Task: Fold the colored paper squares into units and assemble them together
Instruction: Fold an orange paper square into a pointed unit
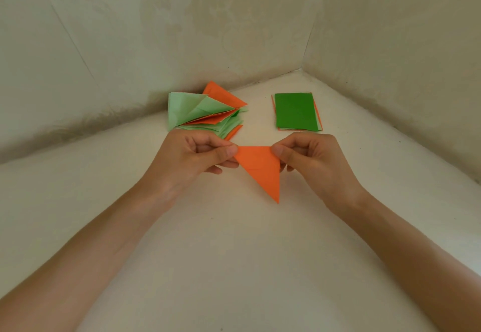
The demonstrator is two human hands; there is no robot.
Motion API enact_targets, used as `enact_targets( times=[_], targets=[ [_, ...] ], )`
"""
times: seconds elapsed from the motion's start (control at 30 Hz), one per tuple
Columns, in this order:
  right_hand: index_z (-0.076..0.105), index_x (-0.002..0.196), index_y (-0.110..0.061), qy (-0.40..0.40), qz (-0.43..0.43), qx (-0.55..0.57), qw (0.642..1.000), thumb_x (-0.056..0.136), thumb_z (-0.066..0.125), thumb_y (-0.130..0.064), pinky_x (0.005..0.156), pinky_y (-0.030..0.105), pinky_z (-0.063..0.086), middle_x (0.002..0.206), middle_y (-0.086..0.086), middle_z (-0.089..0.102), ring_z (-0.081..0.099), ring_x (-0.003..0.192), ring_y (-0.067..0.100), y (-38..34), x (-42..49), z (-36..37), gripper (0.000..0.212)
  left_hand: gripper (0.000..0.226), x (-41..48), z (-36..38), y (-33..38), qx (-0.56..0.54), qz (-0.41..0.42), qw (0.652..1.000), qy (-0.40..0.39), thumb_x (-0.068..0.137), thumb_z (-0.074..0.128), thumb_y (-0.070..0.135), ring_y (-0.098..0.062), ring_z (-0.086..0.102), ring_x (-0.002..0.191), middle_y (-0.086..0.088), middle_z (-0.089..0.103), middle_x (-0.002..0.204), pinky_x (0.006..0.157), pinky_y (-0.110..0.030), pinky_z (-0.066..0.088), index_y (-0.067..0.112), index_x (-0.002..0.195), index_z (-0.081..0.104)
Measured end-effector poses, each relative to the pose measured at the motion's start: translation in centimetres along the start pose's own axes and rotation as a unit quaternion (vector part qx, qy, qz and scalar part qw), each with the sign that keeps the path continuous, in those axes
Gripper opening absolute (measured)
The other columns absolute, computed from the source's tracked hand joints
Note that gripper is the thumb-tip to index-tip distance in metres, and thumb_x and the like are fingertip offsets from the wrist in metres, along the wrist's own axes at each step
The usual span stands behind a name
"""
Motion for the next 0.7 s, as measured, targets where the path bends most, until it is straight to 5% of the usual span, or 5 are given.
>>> enact_targets(
  times=[0.1, 0.2, 0.3, 0.57, 0.7],
  targets=[
    [0.064, 0.096, -0.020, -0.017, -0.035, -0.015, 0.999, 0.090, 0.061, -0.015, 0.069, 0.014, 0.043, 0.086, -0.010, 0.068, 0.060, 0.077, 0.001, 0.1, -0.1, 0.3, 0.009, 0.008, 0.2, 0.0, -0.2, -0.014, -0.010, 1.000, 0.010, 0.081, 0.065, 0.009, -0.013, 0.071, 0.070, -0.003, 0.074, 0.073, 0.059, -0.017, 0.054, 0.013, 0.078, 0.071],
    [0.050, 0.116, -0.038, -0.086, -0.069, -0.106, 0.988, 0.082, 0.065, -0.034, 0.082, 0.013, 0.039, 0.112, -0.022, 0.058, 0.053, 0.100, -0.001, 0.2, -0.6, 0.8, 0.038, 0.005, 0.3, 0.0, -0.4, -0.043, -0.029, 0.998, 0.023, 0.078, 0.066, 0.015, -0.012, 0.070, 0.066, -0.004, 0.073, 0.072, 0.057, -0.017, 0.054, 0.014, 0.078, 0.071],
    [0.048, 0.121, -0.035, -0.101, -0.092, -0.151, 0.979, 0.080, 0.072, -0.025, 0.081, 0.005, 0.033, 0.115, -0.026, 0.050, 0.047, 0.099, -0.008, 0.5, -0.7, 1.3, 0.049, 0.016, 0.3, -0.1, -0.6, -0.066, -0.039, 0.997, 0.026, 0.070, 0.065, 0.024, -0.013, 0.070, 0.067, -0.006, 0.073, 0.074, 0.059, -0.018, 0.055, 0.013, 0.081, 0.071],
    [0.063, 0.101, -0.023, -0.059, -0.090, -0.142, 0.984, 0.092, 0.052, -0.035, 0.070, 0.026, 0.043, 0.088, -0.007, 0.064, 0.056, 0.078, 0.010, 0.5, -0.8, 1.4, 0.019, 0.024, 0.1, 0.6, -0.5, -0.045, -0.028, 0.998, -0.015, 0.069, 0.067, 0.025, -0.006, 0.068, 0.068, 0.002, 0.073, 0.074, 0.064, -0.017, 0.054, 0.013, 0.090, 0.068],
    [0.064, 0.087, -0.009, -0.045, -0.073, -0.073, 0.994, 0.094, 0.051, -0.032, 0.059, 0.017, 0.037, 0.068, -0.005, 0.055, 0.046, 0.062, 0.003, 0.4, -0.8, 1.5, 0.027, 0.023, 0.4, 0.7, -0.7, -0.038, -0.014, 0.999, -0.024, 0.075, 0.069, 0.001, -0.004, 0.064, 0.063, 0.003, 0.069, 0.067, 0.061, -0.017, 0.053, 0.014, 0.094, 0.064]
  ],
)
Point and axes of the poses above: each hand's wrist, its own x-axis towards the middle knuckle, its own z-axis out of the palm, y = z × x, the point moved 2 cm from there along x, towards the middle knuckle
